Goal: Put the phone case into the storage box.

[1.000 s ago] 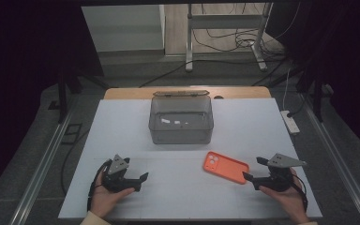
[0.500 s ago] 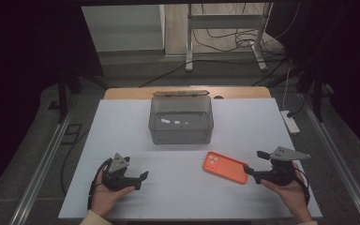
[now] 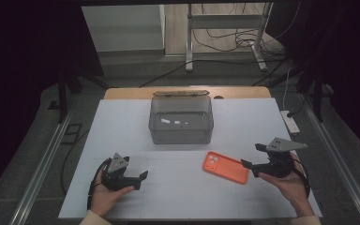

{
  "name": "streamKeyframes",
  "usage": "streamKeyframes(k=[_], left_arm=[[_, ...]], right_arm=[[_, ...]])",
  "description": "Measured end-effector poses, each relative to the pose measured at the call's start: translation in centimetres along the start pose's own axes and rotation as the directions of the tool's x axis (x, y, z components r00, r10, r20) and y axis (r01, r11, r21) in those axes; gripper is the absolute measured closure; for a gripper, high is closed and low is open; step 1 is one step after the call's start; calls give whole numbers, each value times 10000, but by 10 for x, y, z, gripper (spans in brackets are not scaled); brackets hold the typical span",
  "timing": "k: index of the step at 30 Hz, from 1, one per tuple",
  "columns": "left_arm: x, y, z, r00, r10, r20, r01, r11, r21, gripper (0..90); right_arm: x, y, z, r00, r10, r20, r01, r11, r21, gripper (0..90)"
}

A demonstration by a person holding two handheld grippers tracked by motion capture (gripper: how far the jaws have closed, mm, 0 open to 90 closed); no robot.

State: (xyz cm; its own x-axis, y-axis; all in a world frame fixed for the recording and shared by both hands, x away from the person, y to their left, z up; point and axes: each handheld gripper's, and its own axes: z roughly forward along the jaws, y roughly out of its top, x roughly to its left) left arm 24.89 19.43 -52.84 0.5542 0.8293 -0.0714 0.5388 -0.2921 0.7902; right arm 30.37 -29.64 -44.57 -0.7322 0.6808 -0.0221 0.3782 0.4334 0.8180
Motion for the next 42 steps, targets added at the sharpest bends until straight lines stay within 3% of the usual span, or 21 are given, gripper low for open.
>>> streamKeyframes(k=[6, 21, 35, 42], left_arm=[[0, 0, 0, 10000, -11, -2, 11, 10000, 16, 76], [0, 2, 2, 10000, -55, 9, 55, 10000, -22, 76], [0, 2, 1, 10000, 48, 9, -48, 10000, -8, 78], [0, 1, 2, 10000, 26, 10, -26, 10000, 32, 77]], right_arm=[[0, 9, -3, 9998, -198, -77, 199, 9997, 166, 173], [-2, 35, 7, 9977, -664, -168, 675, 9945, 807, 166], [-8, 47, 22, 9970, -666, -405, 720, 9861, 1497, 169], [-9, 50, 32, 9967, -656, -472, 738, 9772, 1989, 171]])
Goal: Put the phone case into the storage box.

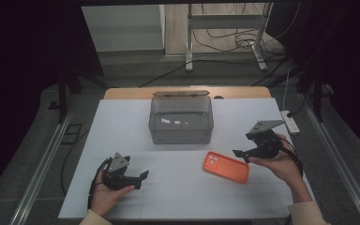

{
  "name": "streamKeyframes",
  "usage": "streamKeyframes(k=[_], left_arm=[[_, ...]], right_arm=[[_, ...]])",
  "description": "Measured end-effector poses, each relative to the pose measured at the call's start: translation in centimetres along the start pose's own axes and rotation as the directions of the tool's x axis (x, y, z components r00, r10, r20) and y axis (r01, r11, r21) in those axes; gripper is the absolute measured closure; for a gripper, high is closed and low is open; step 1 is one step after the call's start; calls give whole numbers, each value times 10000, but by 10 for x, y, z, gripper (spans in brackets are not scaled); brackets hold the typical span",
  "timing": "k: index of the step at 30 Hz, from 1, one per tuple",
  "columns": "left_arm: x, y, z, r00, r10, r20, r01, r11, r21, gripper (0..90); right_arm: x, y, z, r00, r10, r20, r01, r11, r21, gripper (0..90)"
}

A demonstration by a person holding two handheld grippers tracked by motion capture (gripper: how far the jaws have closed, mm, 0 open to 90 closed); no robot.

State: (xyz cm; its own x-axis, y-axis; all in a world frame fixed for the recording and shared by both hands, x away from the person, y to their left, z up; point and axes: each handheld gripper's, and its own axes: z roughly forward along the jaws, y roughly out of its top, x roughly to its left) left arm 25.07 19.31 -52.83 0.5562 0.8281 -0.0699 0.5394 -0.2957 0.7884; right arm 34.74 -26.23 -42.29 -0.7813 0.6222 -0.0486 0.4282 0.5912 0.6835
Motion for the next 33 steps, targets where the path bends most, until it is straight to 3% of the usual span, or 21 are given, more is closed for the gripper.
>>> streamKeyframes(k=[16, 33], left_arm=[[-1, 0, 1, 9999, 117, 7, -117, 9998, 146, 79], [-2, 0, 2, 9998, 158, 82, -159, 9997, 191, 80]], right_arm=[[-5, 7, 17, 9998, -181, -50, 185, 9943, 1053, 177], [-12, 10, 46, 9963, -481, -714, 627, 9738, 2184, 200]])
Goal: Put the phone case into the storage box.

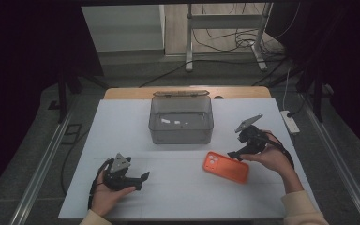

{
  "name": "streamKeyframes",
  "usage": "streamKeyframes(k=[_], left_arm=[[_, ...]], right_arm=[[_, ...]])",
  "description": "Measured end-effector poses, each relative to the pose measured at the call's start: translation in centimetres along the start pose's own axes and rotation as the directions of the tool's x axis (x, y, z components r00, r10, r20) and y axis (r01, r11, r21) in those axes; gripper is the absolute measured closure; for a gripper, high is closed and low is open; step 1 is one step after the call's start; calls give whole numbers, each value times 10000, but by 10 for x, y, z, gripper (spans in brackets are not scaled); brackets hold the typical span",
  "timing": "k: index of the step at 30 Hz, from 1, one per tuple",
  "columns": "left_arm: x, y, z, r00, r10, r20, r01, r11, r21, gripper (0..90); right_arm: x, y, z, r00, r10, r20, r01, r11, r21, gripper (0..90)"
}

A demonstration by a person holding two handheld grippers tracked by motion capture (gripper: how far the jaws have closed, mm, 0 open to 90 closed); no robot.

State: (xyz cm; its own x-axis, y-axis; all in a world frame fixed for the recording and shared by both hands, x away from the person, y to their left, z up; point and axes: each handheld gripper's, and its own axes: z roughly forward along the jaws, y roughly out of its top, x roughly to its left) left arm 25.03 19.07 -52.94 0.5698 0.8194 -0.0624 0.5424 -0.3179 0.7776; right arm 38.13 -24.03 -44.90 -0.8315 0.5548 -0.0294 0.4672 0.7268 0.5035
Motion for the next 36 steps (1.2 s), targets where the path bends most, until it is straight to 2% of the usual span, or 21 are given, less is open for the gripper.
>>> streamKeyframes(k=[10, 29, 36], left_arm=[[0, 0, 0, 10000, -35, 3, 35, 10000, 37, 80], [1, 0, 0, 9999, -127, -21, 127, 9999, 99, 81], [0, 0, 1, 10000, -91, -7, 91, 9998, 162, 81]], right_arm=[[2, 1, 12, 9994, -303, -189, 312, 9982, 511, 228], [-3, -5, 38, 9979, -305, -571, 387, 9880, 1494, 278], [-4, -5, 42, 9964, -361, -773, 484, 9853, 1637, 346]])
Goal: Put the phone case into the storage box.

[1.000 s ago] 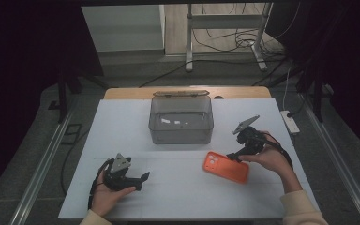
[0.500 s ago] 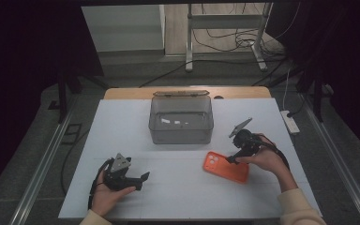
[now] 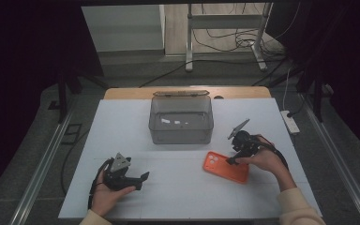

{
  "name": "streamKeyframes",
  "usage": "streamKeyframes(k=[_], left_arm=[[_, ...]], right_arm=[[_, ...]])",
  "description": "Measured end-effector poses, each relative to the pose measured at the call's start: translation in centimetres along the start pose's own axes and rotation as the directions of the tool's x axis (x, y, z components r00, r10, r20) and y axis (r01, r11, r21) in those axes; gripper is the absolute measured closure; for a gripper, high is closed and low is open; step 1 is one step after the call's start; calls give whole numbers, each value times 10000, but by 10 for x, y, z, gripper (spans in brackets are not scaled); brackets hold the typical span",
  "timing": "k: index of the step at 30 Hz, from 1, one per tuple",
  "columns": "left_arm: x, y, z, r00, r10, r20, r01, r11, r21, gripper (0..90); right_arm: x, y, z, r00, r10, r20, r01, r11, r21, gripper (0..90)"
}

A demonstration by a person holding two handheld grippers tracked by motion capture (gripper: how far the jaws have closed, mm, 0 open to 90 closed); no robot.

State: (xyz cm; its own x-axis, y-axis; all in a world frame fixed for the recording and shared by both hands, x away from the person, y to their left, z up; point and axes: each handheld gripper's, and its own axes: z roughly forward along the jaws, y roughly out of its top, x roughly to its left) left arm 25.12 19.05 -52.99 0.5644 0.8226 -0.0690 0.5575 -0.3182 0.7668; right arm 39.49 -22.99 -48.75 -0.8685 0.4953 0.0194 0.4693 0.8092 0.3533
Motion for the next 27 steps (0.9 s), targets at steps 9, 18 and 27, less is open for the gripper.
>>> streamKeyframes(k=[9, 18, 27], left_arm=[[0, 0, 0, 10000, 17, 10, -17, 10000, 25, 81], [0, 0, 0, 10000, -1, 0, 1, 10000, 30, 80], [0, 0, 1, 10000, -22, 13, 22, 10000, 63, 80]], right_arm=[[-2, 1, 7, 9996, -100, -277, 110, 9993, 363, 444], [0, 3, 7, 9985, -393, -382, 410, 9982, 448, 562], [-2, 4, 7, 9975, -268, -660, 304, 9980, 551, 645]])
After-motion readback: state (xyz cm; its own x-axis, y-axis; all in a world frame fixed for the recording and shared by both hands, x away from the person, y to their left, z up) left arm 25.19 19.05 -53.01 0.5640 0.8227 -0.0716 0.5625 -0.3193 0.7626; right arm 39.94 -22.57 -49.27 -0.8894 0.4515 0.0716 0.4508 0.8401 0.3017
